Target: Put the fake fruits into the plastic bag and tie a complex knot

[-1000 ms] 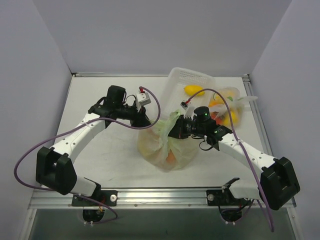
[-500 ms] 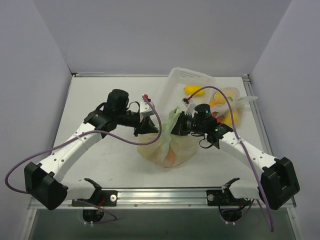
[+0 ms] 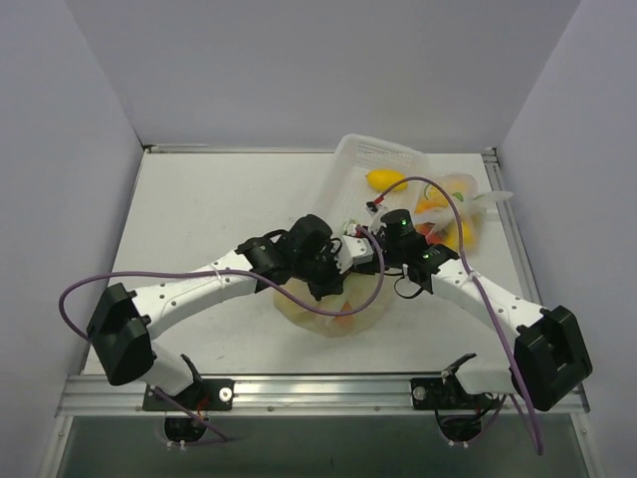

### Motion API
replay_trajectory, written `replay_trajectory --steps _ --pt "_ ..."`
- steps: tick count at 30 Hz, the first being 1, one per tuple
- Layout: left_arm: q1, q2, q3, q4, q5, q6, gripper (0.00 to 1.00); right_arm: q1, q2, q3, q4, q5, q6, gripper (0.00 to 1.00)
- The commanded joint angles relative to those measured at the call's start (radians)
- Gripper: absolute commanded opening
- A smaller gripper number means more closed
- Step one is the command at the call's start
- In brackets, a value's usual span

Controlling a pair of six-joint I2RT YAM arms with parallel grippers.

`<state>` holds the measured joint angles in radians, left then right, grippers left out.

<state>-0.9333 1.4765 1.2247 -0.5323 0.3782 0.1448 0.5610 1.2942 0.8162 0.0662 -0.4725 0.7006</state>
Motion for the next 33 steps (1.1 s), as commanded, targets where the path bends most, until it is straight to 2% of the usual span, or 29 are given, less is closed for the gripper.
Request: replay_trajectory --steps 1,2,5,9,13,14,15,17,18,21,24,27,28,32,33 --pt "-0.062 0.025 -0.023 0.092 -0.209 -0.121 0.0 0.002 0.005 0.02 0.003 0.054 0.04 0.0" --pt "-0.047 0.054 -0.036 0.097 -0.31 -0.14 0.0 -0.001 0.004 0.026 -0.003 0.048 0.037 0.0" --pt "0.034 0.103 -0.083 0.097 -0.392 -0.194 0.0 -0.029 -0.015 0.028 -0.054 0.04 0.031 0.0" --pt "0.241 0.12 -0.125 0.189 -0.378 -0.217 0.0 -0.055 -0.045 -0.023 -0.062 -0.026 0.03 0.0" --pt "0.343 0.137 -0.091 0.264 -0.268 -0.156 0.0 -0.058 -0.079 -0.095 0.012 -0.099 0.034 0.0" --pt "0.361 0.134 -0.074 0.27 -0.228 -0.151 0.0 -0.056 -0.084 -0.101 0.024 -0.107 0.033 0.0" --pt "0.379 0.127 -0.065 0.267 -0.047 -0.113 0.0 -0.058 -0.087 -0.106 0.032 -0.109 0.033 0.0" --pt "0.438 0.069 -0.07 0.267 0.161 -0.088 0.0 -0.065 -0.084 -0.101 0.037 -0.106 0.052 0.0" --pt "0.444 0.042 -0.077 0.259 0.314 -0.083 0.0 -0.072 -0.082 -0.098 0.056 -0.106 0.066 0.0" --pt "0.415 -0.08 -0.131 0.23 0.493 -0.096 0.0 -0.078 -0.064 -0.092 0.11 -0.081 0.157 0.0" --pt "0.291 -0.203 -0.165 0.171 0.388 -0.077 0.0 -0.073 -0.039 -0.078 0.142 -0.077 0.229 0.0" --pt "0.165 -0.263 -0.175 0.169 0.196 -0.099 0.0 -0.061 -0.033 -0.04 0.086 -0.045 0.24 0.0" --pt "0.14 -0.268 -0.171 0.169 0.101 -0.111 0.0 -0.05 -0.033 -0.022 0.07 -0.035 0.237 0.0" --pt "0.105 -0.228 -0.13 0.172 -0.01 -0.23 0.0 -0.035 -0.03 -0.003 0.008 -0.002 0.203 0.0" --pt "0.094 -0.214 -0.116 0.17 -0.088 -0.291 0.0 -0.033 -0.03 -0.006 -0.003 0.006 0.204 0.0"
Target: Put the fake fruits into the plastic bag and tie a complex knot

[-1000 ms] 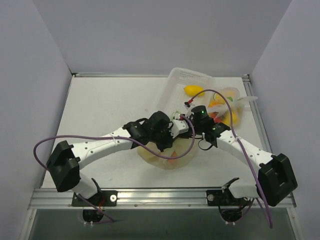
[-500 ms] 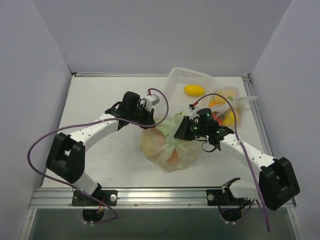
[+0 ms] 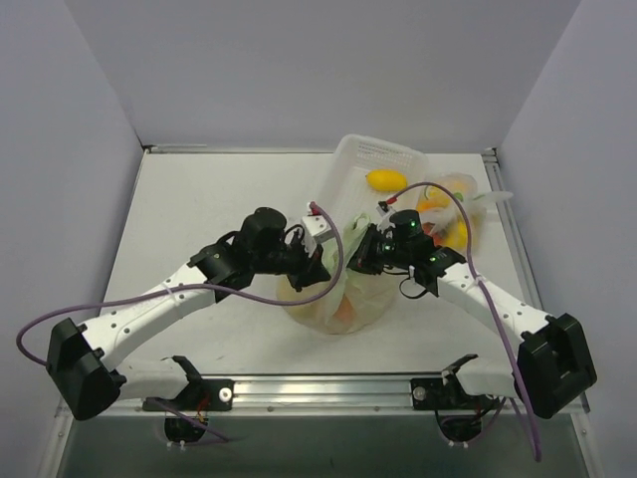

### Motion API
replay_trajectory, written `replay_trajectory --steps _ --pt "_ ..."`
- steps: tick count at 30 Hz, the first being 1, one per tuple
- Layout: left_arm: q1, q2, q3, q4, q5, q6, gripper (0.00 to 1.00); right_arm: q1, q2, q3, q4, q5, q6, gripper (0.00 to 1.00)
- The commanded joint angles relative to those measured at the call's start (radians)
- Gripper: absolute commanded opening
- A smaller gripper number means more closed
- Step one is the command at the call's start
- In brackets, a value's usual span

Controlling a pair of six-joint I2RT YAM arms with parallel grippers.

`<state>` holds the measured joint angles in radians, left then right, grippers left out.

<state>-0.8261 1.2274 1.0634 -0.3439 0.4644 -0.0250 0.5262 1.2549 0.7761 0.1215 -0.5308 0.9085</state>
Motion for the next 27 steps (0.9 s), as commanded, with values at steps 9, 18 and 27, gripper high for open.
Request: replay_trajectory --steps 9,18,27 --pt "-0.113 0.276 0.227 -0.147 -0.638 -0.418 0.0 0.017 0.017 0.035 -0.016 0.051 0.018 0.0" --pt "-0.021 0.377 0.216 -0.041 -0.6 -0.497 0.0 0.014 -0.011 -0.011 0.007 0.012 0.024 0.0" --pt "0.079 0.36 0.124 0.134 -0.313 -0.395 0.0 0.003 -0.049 -0.074 0.118 -0.127 -0.091 0.3"
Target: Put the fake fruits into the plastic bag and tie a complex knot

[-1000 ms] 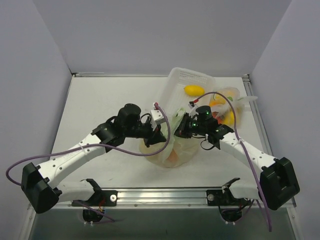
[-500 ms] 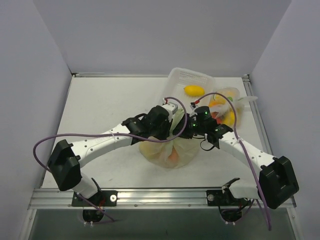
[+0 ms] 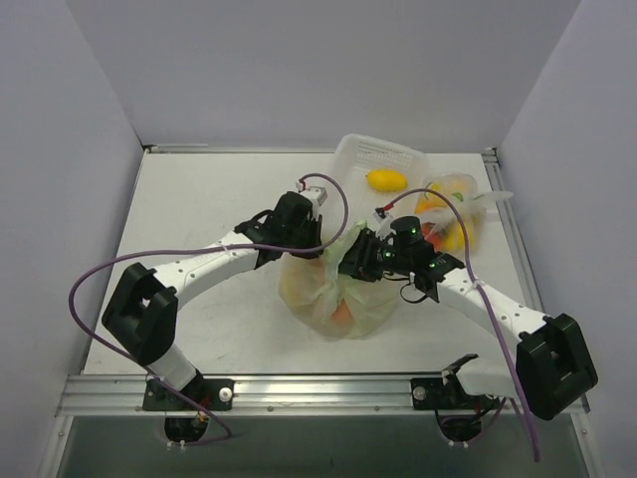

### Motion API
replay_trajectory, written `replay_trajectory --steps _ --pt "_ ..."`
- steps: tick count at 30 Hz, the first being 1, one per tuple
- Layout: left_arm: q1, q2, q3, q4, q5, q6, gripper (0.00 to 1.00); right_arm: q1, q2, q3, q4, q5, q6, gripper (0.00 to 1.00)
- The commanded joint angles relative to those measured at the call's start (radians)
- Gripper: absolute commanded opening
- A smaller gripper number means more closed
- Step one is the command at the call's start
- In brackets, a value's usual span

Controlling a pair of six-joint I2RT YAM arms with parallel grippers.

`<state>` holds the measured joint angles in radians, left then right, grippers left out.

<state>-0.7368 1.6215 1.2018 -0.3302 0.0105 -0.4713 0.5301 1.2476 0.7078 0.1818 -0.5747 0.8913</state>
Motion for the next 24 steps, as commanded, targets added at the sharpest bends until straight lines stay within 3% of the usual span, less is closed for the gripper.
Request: replay_trajectory --steps 1,7,8,15,20,24 --pt "-0.007 -0.054 -0.021 0.126 0.17 0.059 0.0 -0.001 -0.04 -0.005 0.056 -0.108 -0.093 0.33" --pt "0.01 -0.132 -0.059 0.142 0.301 0.115 0.0 -0.019 -0.069 0.047 -0.096 -0.168 -0.343 0.58" --pt "0.014 -0.137 -0.059 0.138 0.334 0.118 0.0 -0.027 -0.097 0.056 -0.144 -0.183 -0.445 0.61" --pt "0.031 -0.132 -0.039 0.129 0.414 0.132 0.0 -0.053 -0.18 0.071 -0.251 -0.232 -0.643 0.65" --pt "0.05 -0.124 -0.025 0.132 0.522 0.134 0.0 -0.056 -0.188 0.084 -0.243 -0.261 -0.771 1.0" --pt "0.05 -0.111 0.007 0.108 0.559 0.129 0.0 -0.019 -0.169 0.093 -0.19 -0.205 -0.835 1.0"
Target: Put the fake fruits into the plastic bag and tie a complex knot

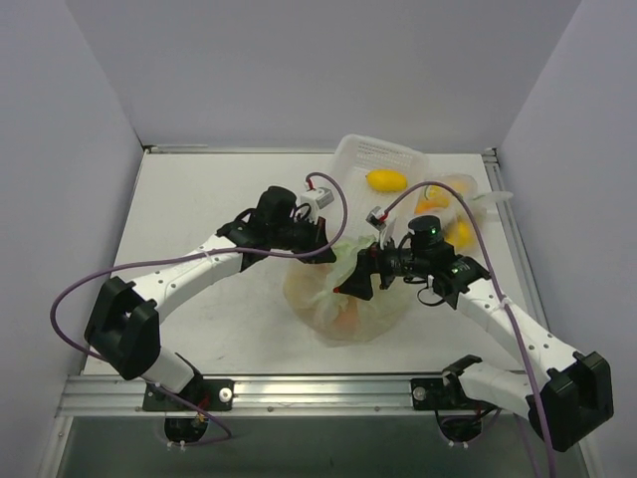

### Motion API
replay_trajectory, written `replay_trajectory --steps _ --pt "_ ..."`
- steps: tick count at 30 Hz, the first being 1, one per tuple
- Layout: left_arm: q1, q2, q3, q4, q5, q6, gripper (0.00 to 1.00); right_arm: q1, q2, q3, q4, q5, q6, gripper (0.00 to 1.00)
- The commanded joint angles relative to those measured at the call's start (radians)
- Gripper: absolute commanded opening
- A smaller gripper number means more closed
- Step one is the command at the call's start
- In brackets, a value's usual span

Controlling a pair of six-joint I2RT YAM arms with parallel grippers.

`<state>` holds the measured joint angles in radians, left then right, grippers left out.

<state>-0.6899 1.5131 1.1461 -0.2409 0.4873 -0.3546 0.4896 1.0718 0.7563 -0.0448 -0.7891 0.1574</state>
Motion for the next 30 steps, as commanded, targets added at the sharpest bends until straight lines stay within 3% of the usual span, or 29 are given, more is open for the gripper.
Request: replay_trajectory --steps 1,3,6,7,9,10,12,17,23,27,30 --pt "0.004 0.001 0.064 0.018 0.092 0.014 0.0 0.03 0.011 0.044 0.06 0.033 -0.098 1.0" --pt "0.004 0.001 0.067 0.015 0.105 0.022 0.0 0.047 0.025 0.046 0.111 0.04 -0.107 1.0" --pt "0.003 -0.01 0.057 0.023 0.152 0.043 0.0 0.061 0.057 0.054 0.149 0.085 -0.113 0.74" --pt "0.004 -0.019 0.05 0.032 0.196 0.046 0.0 0.063 0.068 0.066 0.152 0.102 -0.113 0.55" --pt "0.004 -0.031 0.043 0.043 0.24 0.06 0.0 0.066 0.097 0.074 0.178 0.136 -0.099 0.35" --pt "0.006 -0.048 0.041 0.048 0.263 0.066 0.0 0.067 0.108 0.084 0.177 0.145 -0.09 0.16" --pt "0.013 -0.068 0.043 0.032 0.28 0.088 0.0 0.069 0.129 0.094 0.184 0.175 -0.069 0.01" --pt "0.05 -0.119 0.078 -0.085 0.321 0.178 0.0 0.07 0.137 0.081 0.212 0.247 -0.003 0.0" --pt "0.043 -0.157 0.069 -0.144 0.465 0.232 0.0 0.07 0.148 0.066 0.261 0.3 0.114 0.0" --pt "-0.037 -0.186 0.034 -0.138 0.357 0.227 0.0 0.081 0.157 0.061 0.287 0.31 0.186 0.0" --pt "-0.14 -0.186 -0.008 -0.103 0.125 0.204 0.0 0.093 0.163 0.054 0.299 0.335 0.232 0.0"
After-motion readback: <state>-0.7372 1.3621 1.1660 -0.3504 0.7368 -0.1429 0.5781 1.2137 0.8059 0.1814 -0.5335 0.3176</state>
